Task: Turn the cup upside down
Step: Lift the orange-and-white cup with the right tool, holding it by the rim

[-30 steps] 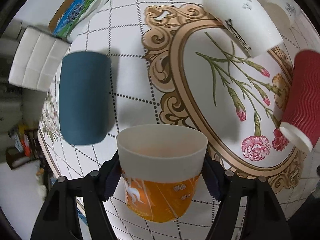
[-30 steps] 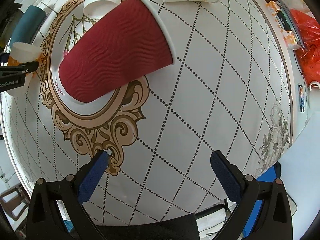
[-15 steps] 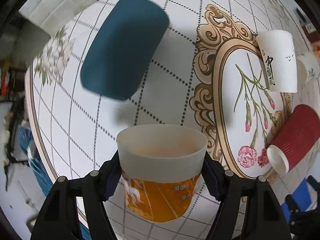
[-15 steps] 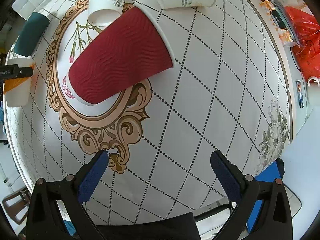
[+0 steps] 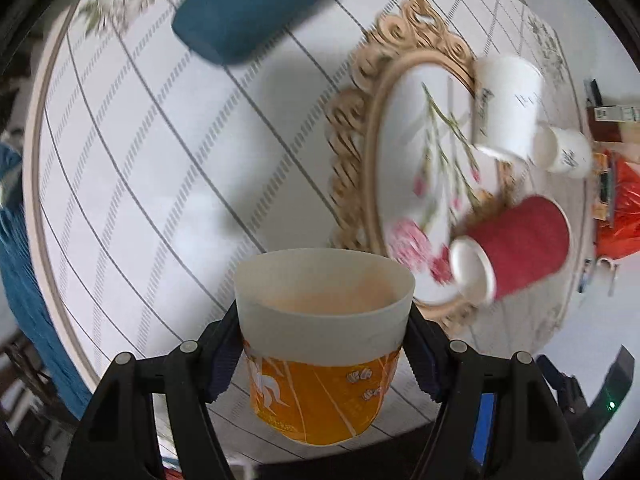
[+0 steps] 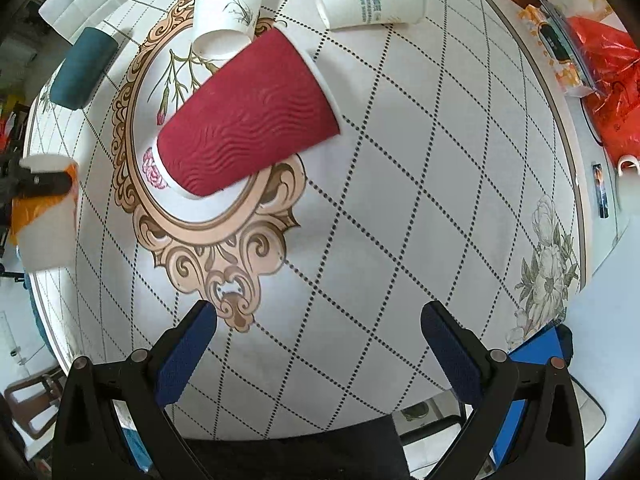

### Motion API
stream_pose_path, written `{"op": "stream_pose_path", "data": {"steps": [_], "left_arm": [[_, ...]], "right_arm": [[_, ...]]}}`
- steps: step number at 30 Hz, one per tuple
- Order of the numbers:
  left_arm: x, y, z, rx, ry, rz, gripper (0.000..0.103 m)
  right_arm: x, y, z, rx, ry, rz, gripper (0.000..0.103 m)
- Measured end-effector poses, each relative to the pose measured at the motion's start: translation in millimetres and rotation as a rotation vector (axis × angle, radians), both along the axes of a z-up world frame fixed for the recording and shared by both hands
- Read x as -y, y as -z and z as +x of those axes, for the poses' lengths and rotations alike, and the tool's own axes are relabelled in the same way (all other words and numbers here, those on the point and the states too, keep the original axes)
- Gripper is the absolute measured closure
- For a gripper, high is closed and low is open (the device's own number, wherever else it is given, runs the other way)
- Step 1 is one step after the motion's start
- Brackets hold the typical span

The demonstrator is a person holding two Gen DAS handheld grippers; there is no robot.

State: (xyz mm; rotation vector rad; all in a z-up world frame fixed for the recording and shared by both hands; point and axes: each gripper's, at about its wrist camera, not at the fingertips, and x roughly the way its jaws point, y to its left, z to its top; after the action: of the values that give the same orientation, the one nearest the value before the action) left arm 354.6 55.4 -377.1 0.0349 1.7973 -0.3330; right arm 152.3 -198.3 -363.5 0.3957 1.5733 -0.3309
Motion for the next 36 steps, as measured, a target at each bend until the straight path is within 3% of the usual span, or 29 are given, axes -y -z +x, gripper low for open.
{"op": "stream_pose_path", "data": {"steps": [7, 15, 25, 36], "left_arm": [[43, -9, -65, -0.032, -0.088, -0.033, 0.034], [85, 7, -125, -0.088, -0.195, -0.057, 0.033], [142, 33, -159, -0.098, -0.326, -0.068, 0.033], [191, 54, -174, -0.023, -0.191, 0.055, 0.031]], "right_arm": [[21, -8, -49, -0.004, -0.086, 0.000, 0.000], [49, -15, -106, -0.009, -0.198, -0.020, 0.000], [101, -13, -180, -0.034, -0.263, -0.040, 0.000], [136, -21, -235, -0.049, -0.252, -0.044, 0.000]]}}
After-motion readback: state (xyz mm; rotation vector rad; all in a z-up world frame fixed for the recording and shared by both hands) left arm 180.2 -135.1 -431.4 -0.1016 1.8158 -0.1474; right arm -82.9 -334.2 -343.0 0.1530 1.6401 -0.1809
